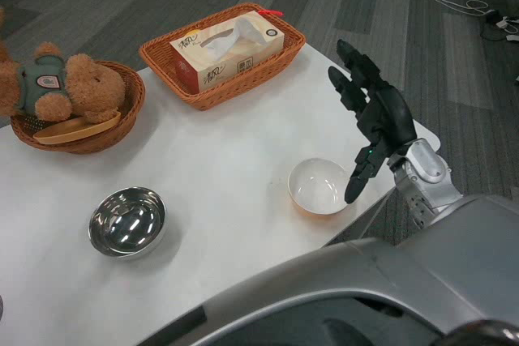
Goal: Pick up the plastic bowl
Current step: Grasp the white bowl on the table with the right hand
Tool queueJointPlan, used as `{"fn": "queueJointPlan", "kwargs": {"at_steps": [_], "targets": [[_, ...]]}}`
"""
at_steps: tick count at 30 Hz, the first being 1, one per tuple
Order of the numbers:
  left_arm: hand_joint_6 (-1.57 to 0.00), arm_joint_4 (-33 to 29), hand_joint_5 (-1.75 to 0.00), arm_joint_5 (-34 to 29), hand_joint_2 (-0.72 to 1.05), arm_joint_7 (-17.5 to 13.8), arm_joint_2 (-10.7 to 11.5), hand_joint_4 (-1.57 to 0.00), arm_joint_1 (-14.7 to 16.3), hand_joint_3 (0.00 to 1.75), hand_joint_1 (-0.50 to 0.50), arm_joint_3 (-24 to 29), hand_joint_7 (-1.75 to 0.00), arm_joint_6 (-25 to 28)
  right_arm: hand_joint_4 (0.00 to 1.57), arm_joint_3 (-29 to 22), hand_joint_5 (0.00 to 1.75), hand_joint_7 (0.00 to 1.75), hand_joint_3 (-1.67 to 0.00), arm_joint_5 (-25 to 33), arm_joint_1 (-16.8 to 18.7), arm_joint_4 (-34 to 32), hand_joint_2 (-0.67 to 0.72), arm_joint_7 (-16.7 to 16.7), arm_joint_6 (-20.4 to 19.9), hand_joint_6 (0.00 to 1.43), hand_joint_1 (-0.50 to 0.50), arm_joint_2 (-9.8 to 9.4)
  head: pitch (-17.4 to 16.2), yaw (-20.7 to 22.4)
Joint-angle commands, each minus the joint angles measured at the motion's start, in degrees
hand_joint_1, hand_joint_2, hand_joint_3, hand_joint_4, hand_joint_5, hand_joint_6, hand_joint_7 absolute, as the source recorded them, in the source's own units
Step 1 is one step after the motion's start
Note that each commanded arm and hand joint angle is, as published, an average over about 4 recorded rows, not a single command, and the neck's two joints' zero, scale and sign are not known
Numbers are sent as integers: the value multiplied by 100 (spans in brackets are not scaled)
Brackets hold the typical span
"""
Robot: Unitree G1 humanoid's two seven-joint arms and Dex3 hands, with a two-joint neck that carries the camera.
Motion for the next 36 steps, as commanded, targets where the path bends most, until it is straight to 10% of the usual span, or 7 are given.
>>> {"fn": "queueJointPlan", "kwargs": {"at_steps": [1,8,17,36], "targets": [[0,57,0,3,96,11,46,0,-80,0,-50,68,0,11,0,-268,0,0,0,289,21,-90,60,351,444,0,-33,83,1,-30],[0,132,0,3,96,11,37,0,-150,0,-50,59,0,6,0,-616,0,0,0,887,26,90,60,830,830,0,-33,188,57,-96],[0,242,0,3,96,11,37,0,-260,0,-50,46,0,15,0,-831,0,0,0,83,74,468,60,962,909,0,-33,518,-9,-275],[0,255,0,-6,96,9,18,0,-265,0,-50,8,0,11,0,-372,0,7,0,-1209,-135,1672,53,746,75,0,-33,636,14,-375]]}}
